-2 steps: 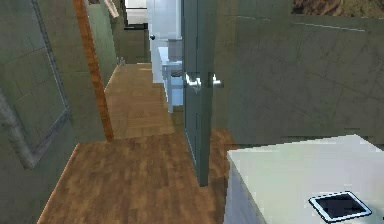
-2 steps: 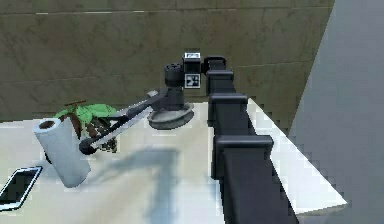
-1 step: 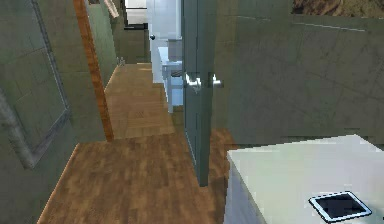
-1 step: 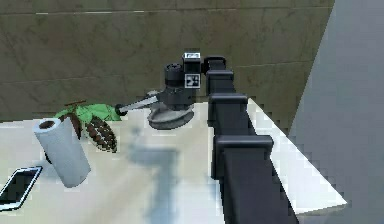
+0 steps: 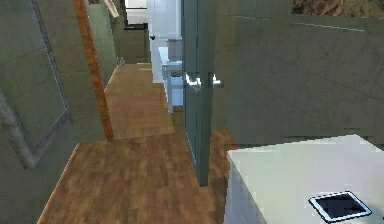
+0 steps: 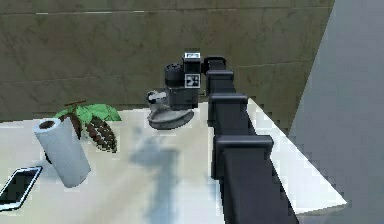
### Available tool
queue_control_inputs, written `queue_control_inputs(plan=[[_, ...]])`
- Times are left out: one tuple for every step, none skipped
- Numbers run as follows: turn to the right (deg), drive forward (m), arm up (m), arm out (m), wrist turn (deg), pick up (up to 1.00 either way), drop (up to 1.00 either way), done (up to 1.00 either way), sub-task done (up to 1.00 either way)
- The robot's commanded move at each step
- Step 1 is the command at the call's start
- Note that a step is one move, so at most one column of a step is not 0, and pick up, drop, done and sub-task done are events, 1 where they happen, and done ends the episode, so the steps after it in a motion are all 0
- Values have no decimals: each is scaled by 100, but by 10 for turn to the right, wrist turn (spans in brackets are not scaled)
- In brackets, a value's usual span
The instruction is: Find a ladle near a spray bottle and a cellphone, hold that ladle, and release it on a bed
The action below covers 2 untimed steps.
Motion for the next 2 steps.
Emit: queue_control_inputs(plan=[[0, 0, -10, 0, 0, 0, 0, 0, 0], [0, 0, 0, 0, 0, 100, 0, 0, 0]])
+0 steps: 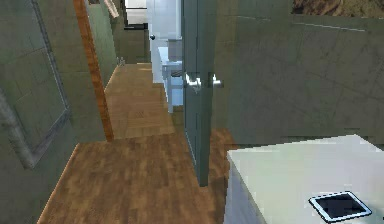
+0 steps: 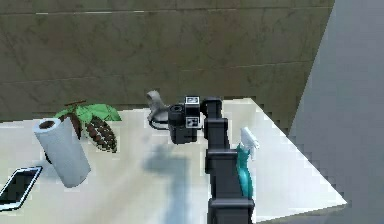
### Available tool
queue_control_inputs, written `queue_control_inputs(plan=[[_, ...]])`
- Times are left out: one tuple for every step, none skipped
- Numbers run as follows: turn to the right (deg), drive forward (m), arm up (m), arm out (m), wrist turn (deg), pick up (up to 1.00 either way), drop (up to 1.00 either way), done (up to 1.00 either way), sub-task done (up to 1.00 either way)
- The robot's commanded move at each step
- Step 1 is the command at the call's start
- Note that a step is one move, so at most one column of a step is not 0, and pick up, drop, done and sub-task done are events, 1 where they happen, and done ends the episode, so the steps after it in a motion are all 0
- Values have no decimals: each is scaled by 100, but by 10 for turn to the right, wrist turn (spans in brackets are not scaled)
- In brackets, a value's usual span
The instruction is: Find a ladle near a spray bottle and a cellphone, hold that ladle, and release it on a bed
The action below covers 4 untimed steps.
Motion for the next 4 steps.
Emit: queue_control_inputs(plan=[[0, 0, 10, 0, 0, 0, 0, 0, 0], [0, 0, 0, 0, -450, 0, 0, 0, 0], [0, 0, 0, 0, -450, 0, 0, 0, 0], [0, 0, 0, 0, -240, 0, 0, 0, 0]])
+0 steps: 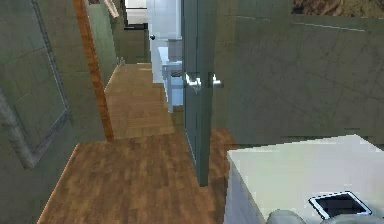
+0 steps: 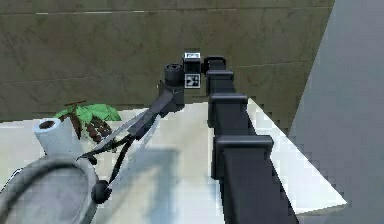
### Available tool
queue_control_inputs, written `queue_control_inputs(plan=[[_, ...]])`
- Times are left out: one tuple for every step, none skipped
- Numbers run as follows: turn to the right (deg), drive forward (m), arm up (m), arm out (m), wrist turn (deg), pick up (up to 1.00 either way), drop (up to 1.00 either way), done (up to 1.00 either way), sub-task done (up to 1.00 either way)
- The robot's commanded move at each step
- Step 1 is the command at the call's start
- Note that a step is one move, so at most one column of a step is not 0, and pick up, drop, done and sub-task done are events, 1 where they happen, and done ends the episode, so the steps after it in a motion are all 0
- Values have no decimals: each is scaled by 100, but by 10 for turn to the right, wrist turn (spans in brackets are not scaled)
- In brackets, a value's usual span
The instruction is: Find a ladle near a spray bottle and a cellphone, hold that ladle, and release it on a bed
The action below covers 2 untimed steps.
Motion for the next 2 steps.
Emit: queue_control_inputs(plan=[[0, 0, 0, -28, 0, 0, 0, 0, 0], [-450, 0, 0, 0, 0, 0, 0, 0, 0]])
